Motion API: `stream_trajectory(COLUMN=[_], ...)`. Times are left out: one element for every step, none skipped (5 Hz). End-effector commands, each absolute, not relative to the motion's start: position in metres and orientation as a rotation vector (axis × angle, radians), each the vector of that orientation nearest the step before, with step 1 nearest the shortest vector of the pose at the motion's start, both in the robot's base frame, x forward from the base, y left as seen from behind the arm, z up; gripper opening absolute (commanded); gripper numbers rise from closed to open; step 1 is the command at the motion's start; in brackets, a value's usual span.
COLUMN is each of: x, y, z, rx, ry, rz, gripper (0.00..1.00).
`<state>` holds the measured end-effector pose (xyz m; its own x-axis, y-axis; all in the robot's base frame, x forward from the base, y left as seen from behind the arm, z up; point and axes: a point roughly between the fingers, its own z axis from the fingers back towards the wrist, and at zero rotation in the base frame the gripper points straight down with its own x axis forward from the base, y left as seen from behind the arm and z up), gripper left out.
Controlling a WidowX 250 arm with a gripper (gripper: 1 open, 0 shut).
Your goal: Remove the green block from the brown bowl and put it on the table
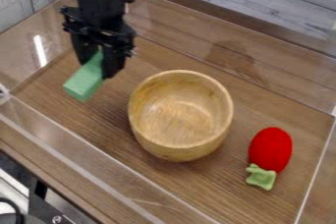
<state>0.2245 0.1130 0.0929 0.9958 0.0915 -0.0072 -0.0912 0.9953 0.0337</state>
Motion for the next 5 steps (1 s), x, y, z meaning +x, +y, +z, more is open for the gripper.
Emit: stream_trajectory(x=[0.227, 0.227, 0.227, 0.228, 0.228], y=[0.129, 0.135, 0.139, 0.143, 0.146], z=[0.093, 0.086, 0.083, 0.08, 0.078], rx=[0.055, 0.057, 0.057, 0.055, 0.053], ry=[-0.005, 0.003, 0.008, 0.013, 0.018], rz=[0.137, 0.166, 0.184, 0.198, 0.209], gripper=[0.0, 0.0, 0.0, 0.0, 0.0])
